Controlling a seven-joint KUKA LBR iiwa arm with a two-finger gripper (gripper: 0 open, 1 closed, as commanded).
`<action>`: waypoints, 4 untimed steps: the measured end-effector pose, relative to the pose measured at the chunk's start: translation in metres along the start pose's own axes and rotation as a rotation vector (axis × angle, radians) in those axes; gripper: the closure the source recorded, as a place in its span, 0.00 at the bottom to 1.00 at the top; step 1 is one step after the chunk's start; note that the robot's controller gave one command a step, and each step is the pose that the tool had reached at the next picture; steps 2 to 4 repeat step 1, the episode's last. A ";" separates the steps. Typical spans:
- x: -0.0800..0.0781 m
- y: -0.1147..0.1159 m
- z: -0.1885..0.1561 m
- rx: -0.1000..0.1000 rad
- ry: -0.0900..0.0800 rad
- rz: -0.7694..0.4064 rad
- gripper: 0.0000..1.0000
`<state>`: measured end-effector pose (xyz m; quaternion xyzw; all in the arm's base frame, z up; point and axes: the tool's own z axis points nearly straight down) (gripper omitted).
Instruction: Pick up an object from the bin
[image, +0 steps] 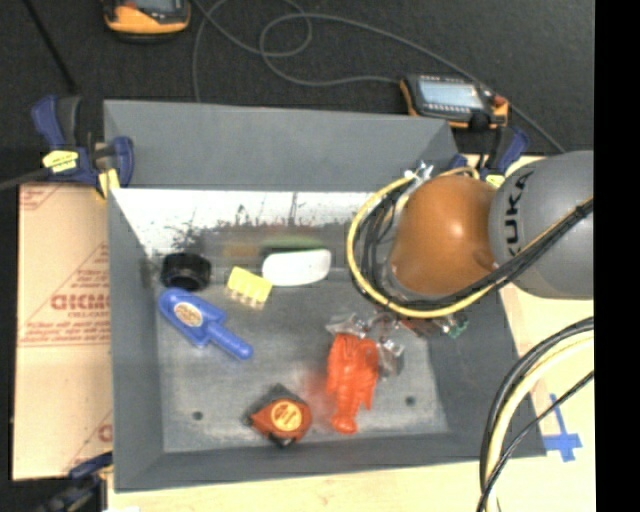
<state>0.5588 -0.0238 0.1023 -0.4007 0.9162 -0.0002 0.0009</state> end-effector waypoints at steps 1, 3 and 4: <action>-0.001 -0.001 -0.011 0.005 -0.003 0.001 1.00; -0.001 -0.001 -0.011 0.005 -0.003 0.001 1.00; -0.001 -0.001 -0.011 0.005 -0.003 0.001 1.00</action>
Offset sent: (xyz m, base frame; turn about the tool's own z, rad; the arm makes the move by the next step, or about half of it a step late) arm 0.0002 0.0000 0.0165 0.0000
